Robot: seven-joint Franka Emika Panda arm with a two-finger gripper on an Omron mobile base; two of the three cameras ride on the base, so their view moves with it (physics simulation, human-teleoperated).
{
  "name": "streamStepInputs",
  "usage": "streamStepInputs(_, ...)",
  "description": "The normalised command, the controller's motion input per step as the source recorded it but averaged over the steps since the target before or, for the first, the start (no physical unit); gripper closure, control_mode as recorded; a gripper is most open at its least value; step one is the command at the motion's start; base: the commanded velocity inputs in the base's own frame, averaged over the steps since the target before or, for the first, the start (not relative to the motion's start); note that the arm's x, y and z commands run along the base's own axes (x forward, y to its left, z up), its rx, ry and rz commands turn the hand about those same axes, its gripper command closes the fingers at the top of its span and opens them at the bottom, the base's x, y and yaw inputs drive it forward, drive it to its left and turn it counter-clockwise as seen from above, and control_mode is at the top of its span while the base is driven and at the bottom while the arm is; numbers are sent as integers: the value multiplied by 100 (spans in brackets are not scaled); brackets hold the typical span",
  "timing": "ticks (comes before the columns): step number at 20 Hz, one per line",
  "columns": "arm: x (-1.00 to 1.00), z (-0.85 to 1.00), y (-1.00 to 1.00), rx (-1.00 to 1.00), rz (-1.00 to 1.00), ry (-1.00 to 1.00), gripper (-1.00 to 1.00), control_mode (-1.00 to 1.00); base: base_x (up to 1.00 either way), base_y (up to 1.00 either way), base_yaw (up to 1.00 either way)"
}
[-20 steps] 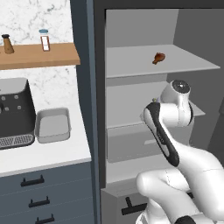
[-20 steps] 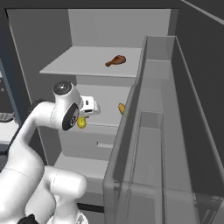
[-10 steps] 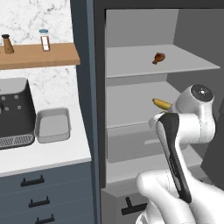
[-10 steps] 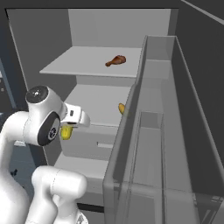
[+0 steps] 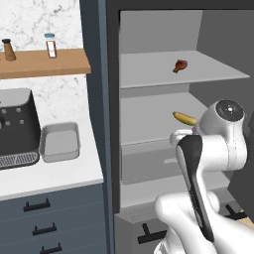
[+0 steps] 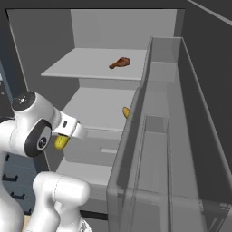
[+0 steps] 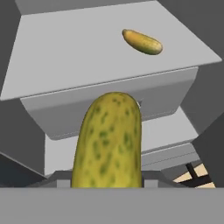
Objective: Place one cucumber and one chicken drumstick in each tupperware on the nearby counter, to pack two identical lunches.
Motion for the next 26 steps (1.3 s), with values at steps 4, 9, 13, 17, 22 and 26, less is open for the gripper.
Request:
streamStepInputs(4, 0, -6, 0, 0, -1, 0, 100, -100, 0, 0, 0)
streamStepInputs(9, 0, -4, 0, 1, 0, 0, 100, -100, 0, 0, 0)
streamStepInputs(13, 0, -17, 0, 4, 7, 1, 100, -100, 0, 0, 0)
streamStepInputs(17, 0, -10, 0, 2, 3, 2, 100, 100, -6, 1, 11)
streamStepInputs(22, 0, 0, 0, 0, 0, 0, 100, 100, -40, 36, 7)
streamStepInputs(26, 0, 0, 0, 0, 0, 0, 100, 100, -83, 58, 0)
